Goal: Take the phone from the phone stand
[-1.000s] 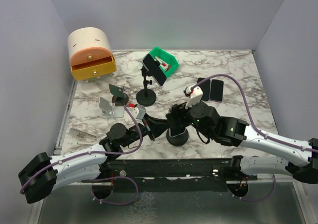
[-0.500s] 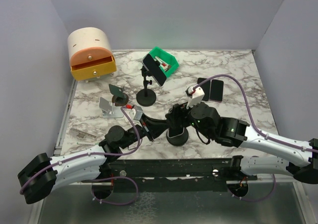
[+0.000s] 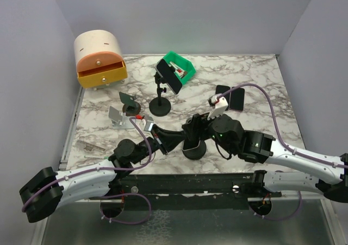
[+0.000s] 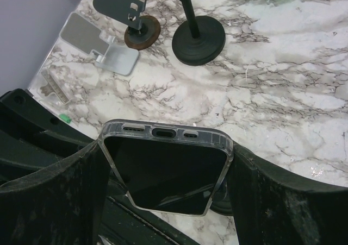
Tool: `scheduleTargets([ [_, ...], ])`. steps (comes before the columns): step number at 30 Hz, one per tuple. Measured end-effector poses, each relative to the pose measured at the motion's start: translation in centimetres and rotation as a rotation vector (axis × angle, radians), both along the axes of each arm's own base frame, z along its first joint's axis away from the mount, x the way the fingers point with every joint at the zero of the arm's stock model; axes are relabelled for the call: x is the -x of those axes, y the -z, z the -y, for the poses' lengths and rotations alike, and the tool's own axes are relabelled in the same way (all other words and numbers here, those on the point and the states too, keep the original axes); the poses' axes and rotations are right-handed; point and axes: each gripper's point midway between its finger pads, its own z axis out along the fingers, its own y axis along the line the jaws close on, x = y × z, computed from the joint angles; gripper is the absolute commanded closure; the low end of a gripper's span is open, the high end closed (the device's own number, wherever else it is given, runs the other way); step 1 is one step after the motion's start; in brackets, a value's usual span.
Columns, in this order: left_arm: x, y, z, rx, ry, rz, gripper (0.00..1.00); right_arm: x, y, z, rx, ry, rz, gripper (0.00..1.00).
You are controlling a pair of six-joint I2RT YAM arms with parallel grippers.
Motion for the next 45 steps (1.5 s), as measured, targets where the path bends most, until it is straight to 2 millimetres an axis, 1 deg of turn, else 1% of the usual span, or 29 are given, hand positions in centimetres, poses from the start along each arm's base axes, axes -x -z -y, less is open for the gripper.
scheduleTargets([
  [12,0.1,-0.1,0.4,0.053,0.02,-0.036,1.0,0.4,-0.2,0.6,-0.059,-0.002,0.008,1.0],
  [24,1.0,0.0,1.2,0.063,0.089,-0.035,1.0,1.9,-0.1,1.9,-0.144,-0.059,0.022,1.0],
  [40,1.4,-0.1,1.6,0.084,0.13,-0.048,1.0,3.4,-0.4,1.9,-0.165,-0.197,0.085,1.0],
  [43,1.1,-0.2,1.5,0.094,0.119,-0.049,1.0,4.2,-0.6,1.4,-0.166,-0.252,0.093,1.0],
  [45,1.0,-0.2,1.6,0.095,0.12,-0.05,1.0,4.3,-0.6,1.3,-0.161,-0.268,0.099,1.0],
])
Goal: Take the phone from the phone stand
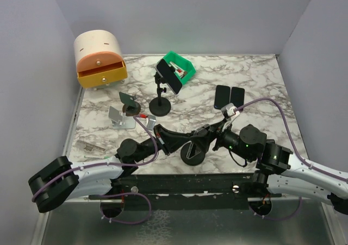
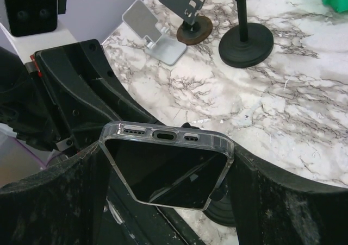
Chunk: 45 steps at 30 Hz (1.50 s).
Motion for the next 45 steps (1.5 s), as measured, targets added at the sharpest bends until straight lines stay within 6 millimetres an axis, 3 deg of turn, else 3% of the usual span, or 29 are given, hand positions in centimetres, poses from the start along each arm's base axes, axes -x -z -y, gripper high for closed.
scheduleTargets([
  [10,-0.1,-0.1,0.5,-0.004,0.01,0.004,1.0,0.6,-0.2,-0.1,0.006,-0.048,0.02,1.0],
  [18,-0.9,-0.2,0.9,-0.019,-0.002,0.011,1.0,2.2,-3.2,-0.6,-0.104,-0.135,0.059,1.0],
  [20,-0.9,-0.2,0.9,-0.021,-0.003,0.013,0.9,2.3,-3.6,-0.7,-0.119,-0.149,0.065,1.0],
  [25,-0.9,-0.2,0.7,-0.032,-0.009,0.021,0.51,2.8,-5.1,-1.0,-0.142,-0.178,0.076,1.0],
  [32,-0.9,0.1,0.4,-0.071,-0.02,0.015,0.21,3.3,-11.2,-0.8,-0.227,-0.206,0.148,1.0],
  [33,-1.0,-0.1,0.3,-0.071,-0.024,0.017,0.07,3.4,-12.0,-0.7,-0.235,-0.208,0.159,1.0],
  [34,-1.0,-0.5,0.2,-0.067,-0.03,0.025,0.02,3.4,-12.6,-0.6,-0.241,-0.208,0.167,1.0],
  [41,-1.0,-3.8,-1.2,-0.047,-0.086,0.099,0.01,3.3,-15.4,0.5,-0.221,-0.184,0.202,1.0],
  [45,-1.3,-7.0,-2.9,-0.032,-0.167,0.184,0.01,2.1,-16.0,1.3,-0.17,-0.115,0.204,1.0],
])
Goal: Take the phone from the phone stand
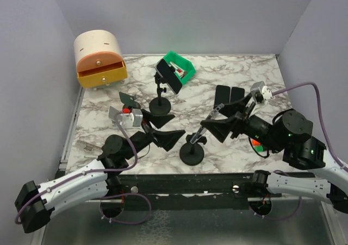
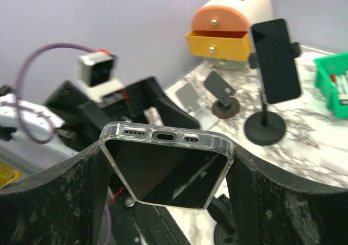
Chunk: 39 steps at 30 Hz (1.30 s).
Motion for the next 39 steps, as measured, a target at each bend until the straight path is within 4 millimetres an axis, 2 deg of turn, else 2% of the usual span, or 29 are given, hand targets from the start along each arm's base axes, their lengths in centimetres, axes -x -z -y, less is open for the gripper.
scheduleTargets([
  [3,0.0,-2.1,-1.4,-0.008,-0.059,0.088,0.01,-1.3,0.2,0.6,0.048,0.079,-0.018,1.0],
  [7,0.0,-5.0,-2.0,-0.052,-0.096,0.191,0.01,-3.2,1.1,0.8,0.109,0.185,-0.053,1.0],
  [10,-0.1,-7.1,-1.5,-0.113,-0.095,0.255,0.01,-4.3,2.5,0.5,0.164,0.247,-0.091,1.0],
  [13,-0.8,-8.0,-0.4,-0.2,-0.088,0.28,0.01,-5.2,3.5,-0.1,0.206,0.281,-0.117,1.0],
  [15,-1.4,-7.9,0.4,-0.258,-0.082,0.283,0.01,-5.5,3.8,-0.6,0.219,0.289,-0.128,1.0],
  [17,-1.9,-6.9,1.3,-0.32,-0.067,0.275,0.01,-5.7,4.0,-1.0,0.228,0.29,-0.136,1.0],
  [19,-2.0,-5.0,1.8,-0.386,-0.042,0.257,0.01,-5.8,4.2,-1.2,0.231,0.29,-0.141,1.0],
  [20,-2.1,-4.8,1.9,-0.393,-0.039,0.255,0.01,-5.8,4.2,-1.3,0.231,0.29,-0.142,1.0],
  [32,-2.6,-2.6,3.6,-0.447,0.012,0.182,0.29,-6.0,4.3,-1.6,0.218,0.299,-0.156,1.0],
  [39,-2.6,-2.7,4.2,-0.424,0.03,0.133,0.43,-6.4,4.7,-1.7,0.218,0.323,-0.173,1.0],
])
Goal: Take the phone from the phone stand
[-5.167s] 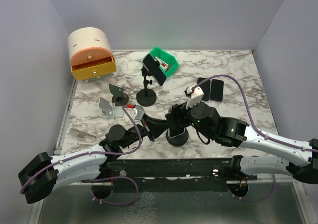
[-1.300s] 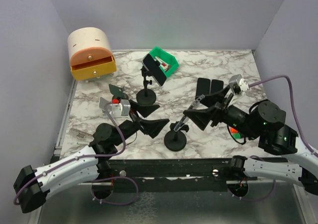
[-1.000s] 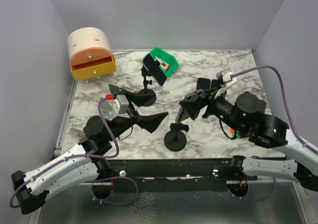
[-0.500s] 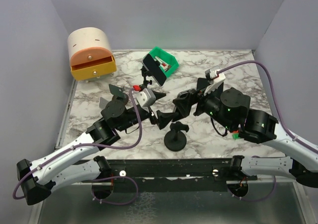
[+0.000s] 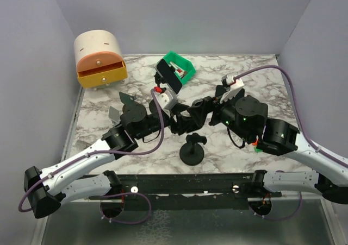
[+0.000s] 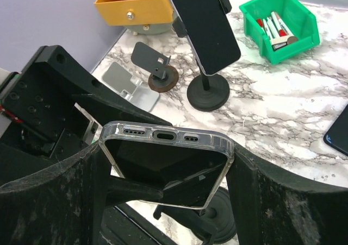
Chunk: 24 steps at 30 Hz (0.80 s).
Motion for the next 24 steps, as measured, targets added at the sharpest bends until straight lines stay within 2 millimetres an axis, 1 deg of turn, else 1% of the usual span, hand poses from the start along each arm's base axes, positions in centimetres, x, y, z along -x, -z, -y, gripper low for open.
scheduleTargets([
  [2,-0.06,-0.39,0.21,0.012,0.0,-0.015,0.5,-0.14,0.2,-0.1,0.002,0.008,-0.006,1.0],
  [5,-0.12,-0.85,0.46,0.027,0.002,-0.03,0.66,-0.34,0.53,-0.27,0.006,0.018,-0.014,1.0],
  [8,-0.04,-0.82,0.71,0.029,0.013,-0.038,0.8,-0.52,0.65,-0.24,0.006,0.032,-0.019,1.0],
  [10,0.14,-0.71,0.89,0.029,0.025,-0.044,0.85,-0.55,0.72,-0.23,0.007,0.035,-0.021,0.99],
  [11,0.31,-0.7,1.0,0.03,0.034,-0.048,0.88,-0.58,0.71,-0.23,0.006,0.037,-0.022,0.94],
  [13,0.38,-0.7,1.03,0.03,0.039,-0.047,0.98,-0.63,0.79,-0.26,0.006,0.04,-0.025,0.75],
  [14,0.39,-0.71,1.04,0.031,0.04,-0.047,1.0,-0.64,0.8,-0.27,0.005,0.04,-0.025,0.63],
  [16,0.41,-0.82,1.06,0.034,0.042,-0.046,1.0,-0.62,0.69,-0.29,0.001,0.039,-0.025,0.46],
  [18,0.42,-0.85,1.07,0.036,0.042,-0.044,1.0,-0.6,0.7,-0.32,0.002,0.037,-0.025,0.35],
  [21,0.49,-0.98,0.99,0.046,0.043,-0.036,1.0,-0.48,0.58,-0.4,-0.002,0.028,-0.023,0.22],
  [22,0.54,-1.01,0.95,0.05,0.044,-0.034,1.0,-0.41,0.54,-0.47,-0.004,0.022,-0.024,0.11],
  [23,0.59,-1.07,0.89,0.053,0.044,-0.031,1.0,-0.34,0.48,-0.52,-0.007,0.016,-0.023,0.04],
  [24,0.66,-1.17,0.82,0.056,0.046,-0.028,1.0,-0.24,0.42,-0.63,-0.01,0.009,-0.024,0.01],
])
